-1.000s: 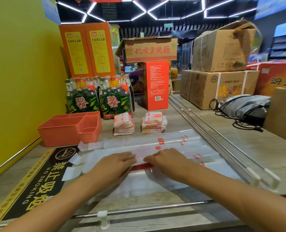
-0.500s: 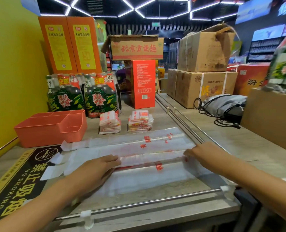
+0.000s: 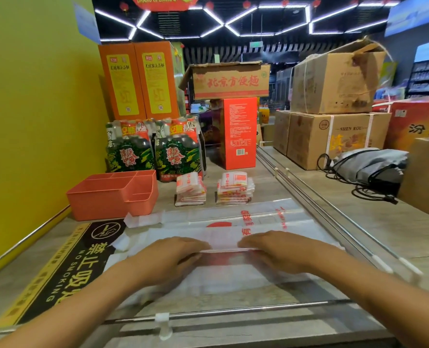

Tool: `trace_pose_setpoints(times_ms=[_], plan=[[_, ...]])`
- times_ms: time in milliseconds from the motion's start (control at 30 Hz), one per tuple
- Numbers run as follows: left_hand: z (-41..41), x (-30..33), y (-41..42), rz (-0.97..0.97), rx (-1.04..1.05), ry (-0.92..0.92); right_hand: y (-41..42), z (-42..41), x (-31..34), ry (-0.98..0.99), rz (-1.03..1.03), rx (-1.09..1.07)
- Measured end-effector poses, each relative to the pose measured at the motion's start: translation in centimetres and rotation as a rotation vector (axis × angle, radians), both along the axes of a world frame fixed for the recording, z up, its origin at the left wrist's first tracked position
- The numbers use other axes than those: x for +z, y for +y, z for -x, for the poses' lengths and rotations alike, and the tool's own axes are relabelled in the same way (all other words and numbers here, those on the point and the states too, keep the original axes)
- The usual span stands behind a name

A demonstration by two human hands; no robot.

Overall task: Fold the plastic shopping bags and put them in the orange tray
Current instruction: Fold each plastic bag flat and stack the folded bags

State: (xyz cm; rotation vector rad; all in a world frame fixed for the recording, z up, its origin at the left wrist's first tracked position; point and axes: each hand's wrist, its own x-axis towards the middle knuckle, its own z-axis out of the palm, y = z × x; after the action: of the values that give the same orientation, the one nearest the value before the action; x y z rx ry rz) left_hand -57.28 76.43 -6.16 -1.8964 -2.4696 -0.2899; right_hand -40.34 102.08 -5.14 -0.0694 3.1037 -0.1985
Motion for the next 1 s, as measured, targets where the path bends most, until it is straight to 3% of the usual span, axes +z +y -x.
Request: trace_pose_setpoints(times_ms=[267,433,567,733,833,900,1000], plan=[[2.9,0.1,-4.9,0.064,0.082,-0.026,1.4,0.1,0.2,0.019,-0.012,-0.001],[5.4,1.9,-8.1,0.026,0.179,-0.091,3.1,0.2,0.2,0.018,0.201,-0.038],[7.2,3.4,-8.8,0.009,0.295,-0.155,4.3,1.2,1.8,-0.021,0.059,-0.025],[9.2,5.1,-8.6,0.081,0.434,-0.199,5.5,2.5,4.2,-0.041,0.039,-0.139],[9.5,4.8,-7.8,0.059,0.500,-0.025,5.7,3.2,4.2,0.013,-0.069,-0.221],[8.5,4.2,-6.9,-0.057,0.486,0.103,5.6,3.3,3.5,0.080,-0.107,-0.246],[5.6,2.9,-5.1,-0.179,0.330,0.059,4.7,3.3,1.8,0.173,-0.190,-0.237]])
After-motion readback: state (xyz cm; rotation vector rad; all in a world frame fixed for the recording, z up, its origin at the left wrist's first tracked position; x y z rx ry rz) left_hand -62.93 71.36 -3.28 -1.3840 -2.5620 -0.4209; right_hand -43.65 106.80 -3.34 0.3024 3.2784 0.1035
